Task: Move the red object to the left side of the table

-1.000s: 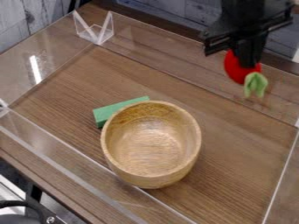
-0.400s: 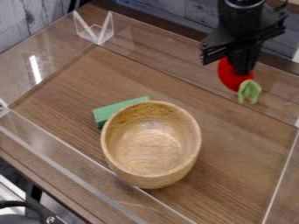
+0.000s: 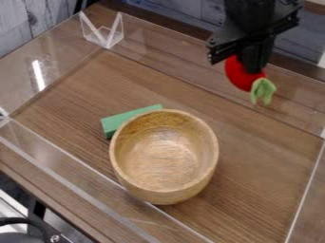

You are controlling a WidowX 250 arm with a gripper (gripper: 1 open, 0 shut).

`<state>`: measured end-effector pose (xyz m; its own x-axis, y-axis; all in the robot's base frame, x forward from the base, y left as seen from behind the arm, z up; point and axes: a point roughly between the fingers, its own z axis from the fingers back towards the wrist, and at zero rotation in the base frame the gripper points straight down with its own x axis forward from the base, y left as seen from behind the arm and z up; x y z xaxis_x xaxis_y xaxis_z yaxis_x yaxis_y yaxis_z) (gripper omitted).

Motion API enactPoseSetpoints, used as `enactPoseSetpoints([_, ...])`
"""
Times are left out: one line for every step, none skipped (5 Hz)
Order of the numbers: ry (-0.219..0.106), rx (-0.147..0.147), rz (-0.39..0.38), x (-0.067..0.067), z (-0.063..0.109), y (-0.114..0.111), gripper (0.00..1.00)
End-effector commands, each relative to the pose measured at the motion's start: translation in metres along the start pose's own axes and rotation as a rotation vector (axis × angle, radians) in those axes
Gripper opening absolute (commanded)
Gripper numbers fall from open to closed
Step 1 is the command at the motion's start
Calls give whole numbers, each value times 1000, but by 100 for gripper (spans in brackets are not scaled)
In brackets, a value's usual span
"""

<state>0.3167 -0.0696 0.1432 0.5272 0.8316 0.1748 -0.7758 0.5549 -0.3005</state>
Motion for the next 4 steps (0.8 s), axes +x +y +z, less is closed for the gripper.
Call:
enactPoseSetpoints([-44, -60, 12, 4, 18, -17, 0])
enactPoseSetpoints([-49, -66, -32, -3, 14, -13, 0])
enactPoseSetpoints([-75, -65, 30, 17, 19, 16, 0])
enactPoseSetpoints([-108, -58, 80, 38, 15, 44, 0])
